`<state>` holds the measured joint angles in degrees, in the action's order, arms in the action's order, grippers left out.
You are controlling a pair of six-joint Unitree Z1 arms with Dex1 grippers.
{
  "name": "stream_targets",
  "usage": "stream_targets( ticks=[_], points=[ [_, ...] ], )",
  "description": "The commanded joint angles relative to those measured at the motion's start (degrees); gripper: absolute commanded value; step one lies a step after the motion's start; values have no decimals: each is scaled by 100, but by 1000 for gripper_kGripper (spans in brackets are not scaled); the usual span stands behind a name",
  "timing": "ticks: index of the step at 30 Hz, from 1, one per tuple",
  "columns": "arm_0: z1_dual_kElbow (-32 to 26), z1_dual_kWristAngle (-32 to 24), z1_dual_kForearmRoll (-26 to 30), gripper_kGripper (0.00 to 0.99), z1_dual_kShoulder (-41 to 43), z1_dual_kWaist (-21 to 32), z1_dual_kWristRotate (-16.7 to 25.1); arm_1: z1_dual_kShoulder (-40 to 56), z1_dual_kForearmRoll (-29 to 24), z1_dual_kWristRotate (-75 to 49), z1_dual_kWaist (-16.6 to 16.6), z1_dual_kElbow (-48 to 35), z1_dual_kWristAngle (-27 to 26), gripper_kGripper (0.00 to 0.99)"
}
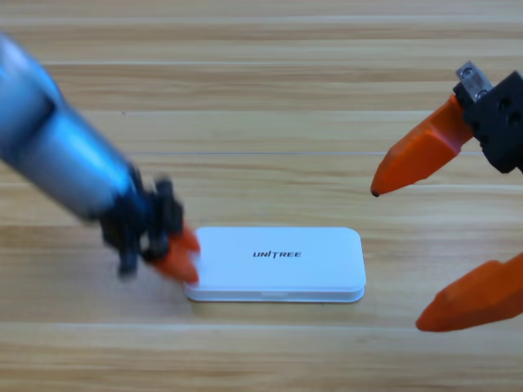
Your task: Clean up eraser and pencils
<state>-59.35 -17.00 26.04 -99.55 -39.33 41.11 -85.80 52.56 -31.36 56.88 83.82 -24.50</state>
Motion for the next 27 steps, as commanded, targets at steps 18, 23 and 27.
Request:
stream_targets(
  ticks=[18, 23, 27],
  points=[
    [-1465, -814, 2405, 990, 2915, -1085, -947, 160, -62, 51, -116, -199, -64, 986],
    [-1404, -840, 2467, 990, 2977, -1085, -982, 151, -62, 51, -116, -208, -64, 986],
    [-1395, -823, 2493, 990, 2959, -1085, -938, 151, -62, 51, -116, -208, -64, 986]
  ],
)
